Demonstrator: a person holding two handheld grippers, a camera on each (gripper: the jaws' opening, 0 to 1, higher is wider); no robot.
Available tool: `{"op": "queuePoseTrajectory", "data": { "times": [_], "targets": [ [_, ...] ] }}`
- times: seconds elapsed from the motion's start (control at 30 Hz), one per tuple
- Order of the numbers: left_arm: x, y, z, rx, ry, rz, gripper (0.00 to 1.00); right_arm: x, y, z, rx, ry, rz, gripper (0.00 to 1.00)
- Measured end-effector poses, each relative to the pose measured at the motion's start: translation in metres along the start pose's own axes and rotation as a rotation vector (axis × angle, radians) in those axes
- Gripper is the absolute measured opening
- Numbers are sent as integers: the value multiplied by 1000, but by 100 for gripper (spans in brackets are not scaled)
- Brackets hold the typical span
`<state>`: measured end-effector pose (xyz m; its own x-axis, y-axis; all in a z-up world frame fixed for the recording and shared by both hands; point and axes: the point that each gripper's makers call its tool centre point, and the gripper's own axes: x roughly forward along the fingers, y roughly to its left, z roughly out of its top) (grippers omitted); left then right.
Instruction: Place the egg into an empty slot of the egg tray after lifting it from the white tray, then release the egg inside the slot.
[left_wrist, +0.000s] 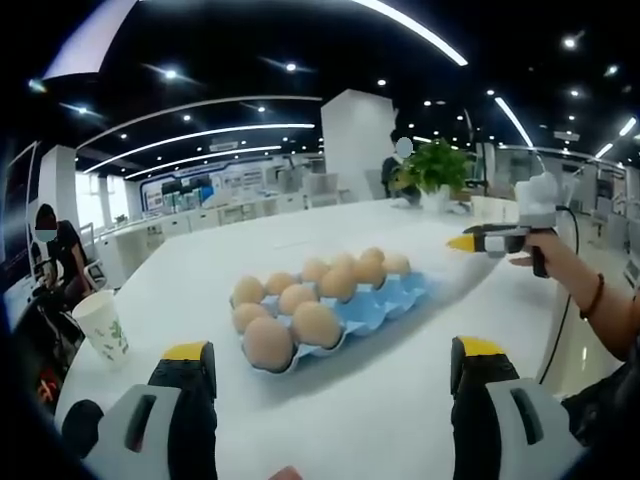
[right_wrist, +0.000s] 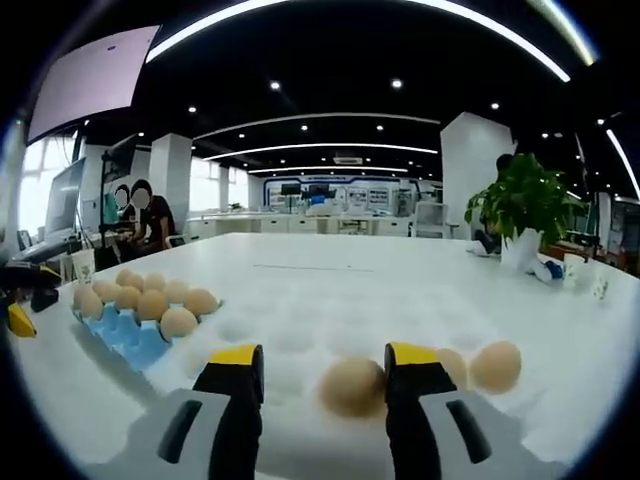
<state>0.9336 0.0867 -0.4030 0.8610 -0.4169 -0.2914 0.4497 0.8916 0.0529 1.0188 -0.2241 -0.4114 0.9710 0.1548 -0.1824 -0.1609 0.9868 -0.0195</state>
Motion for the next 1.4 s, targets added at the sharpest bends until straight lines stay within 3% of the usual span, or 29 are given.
{"op": "queuePoseTrajectory", "data": {
  "times": [0.2,0.3,0.83,0.93,1.03,1.4],
  "targets": [
    [1,2,-1,1,3,5,100,-1,-9,-5,13,14,-39,37],
    [3,0,-3,6,15,2,99,-2,-17,-16,31,43,-58,31],
    [5,2,-5,4,20,5,99,0,-19,-16,38,99,-98,28],
    [5,2,-6,3,22,5,99,2,-22,-14,71,114,-103,28],
    [4,3,-6,0,23,7,99,1,-23,-7,100,83,-84,28],
    [2,6,-3,-1,17,20,99,0,-14,20,71,-3,-58,28]
  ]
}}
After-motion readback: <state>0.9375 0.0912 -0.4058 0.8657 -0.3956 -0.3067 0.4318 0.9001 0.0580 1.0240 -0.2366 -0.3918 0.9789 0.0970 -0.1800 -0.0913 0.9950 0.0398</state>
